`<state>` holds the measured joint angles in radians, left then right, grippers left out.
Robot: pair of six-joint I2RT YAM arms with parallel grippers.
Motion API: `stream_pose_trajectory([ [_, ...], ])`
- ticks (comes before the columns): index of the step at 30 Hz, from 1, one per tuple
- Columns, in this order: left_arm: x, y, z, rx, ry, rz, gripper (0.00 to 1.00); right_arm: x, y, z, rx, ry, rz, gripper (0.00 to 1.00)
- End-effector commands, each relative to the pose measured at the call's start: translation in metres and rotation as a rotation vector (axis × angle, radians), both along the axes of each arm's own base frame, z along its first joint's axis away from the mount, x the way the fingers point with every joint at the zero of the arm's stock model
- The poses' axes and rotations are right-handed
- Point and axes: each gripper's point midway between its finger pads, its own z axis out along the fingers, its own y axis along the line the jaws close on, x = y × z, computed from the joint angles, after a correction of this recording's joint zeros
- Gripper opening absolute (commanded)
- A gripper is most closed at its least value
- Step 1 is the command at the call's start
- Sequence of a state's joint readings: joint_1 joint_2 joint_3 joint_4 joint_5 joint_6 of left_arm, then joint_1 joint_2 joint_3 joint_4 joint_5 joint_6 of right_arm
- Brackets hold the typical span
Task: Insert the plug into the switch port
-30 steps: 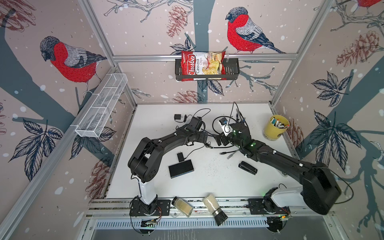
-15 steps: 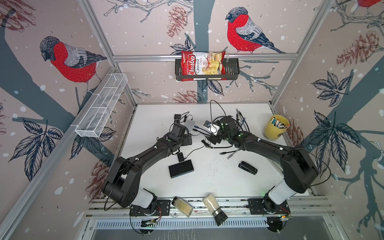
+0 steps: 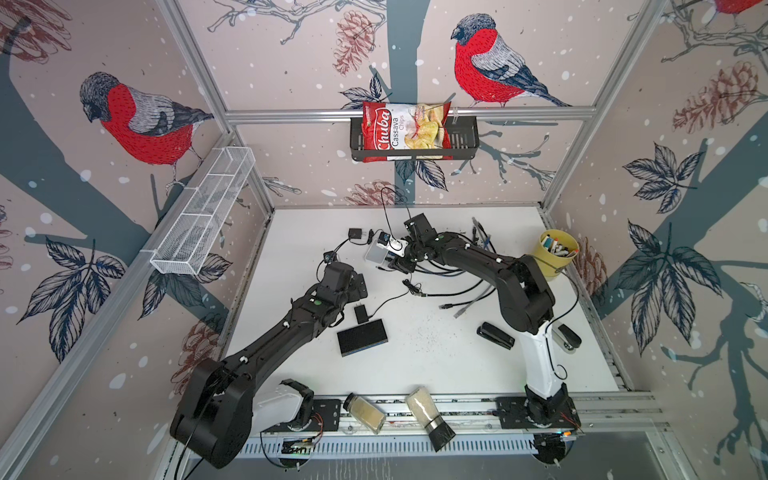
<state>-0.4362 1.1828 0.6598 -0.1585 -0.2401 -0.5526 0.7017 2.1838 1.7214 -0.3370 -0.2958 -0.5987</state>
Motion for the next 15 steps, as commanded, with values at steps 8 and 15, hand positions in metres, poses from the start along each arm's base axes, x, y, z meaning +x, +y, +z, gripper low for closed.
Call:
stream_pose_trajectory([
  [8, -0.001, 0.007, 0.002, -0.001, -0.035, 0.013, 0.96, 0.001, 0.014, -0.036, -0.006, 0.111, -0.027, 0.49],
  [15, -0.003, 0.008, -0.002, 0.009, -0.03, 0.009, 0.96, 0.003, 0.025, -0.05, -0.001, 0.125, -0.037, 0.45],
])
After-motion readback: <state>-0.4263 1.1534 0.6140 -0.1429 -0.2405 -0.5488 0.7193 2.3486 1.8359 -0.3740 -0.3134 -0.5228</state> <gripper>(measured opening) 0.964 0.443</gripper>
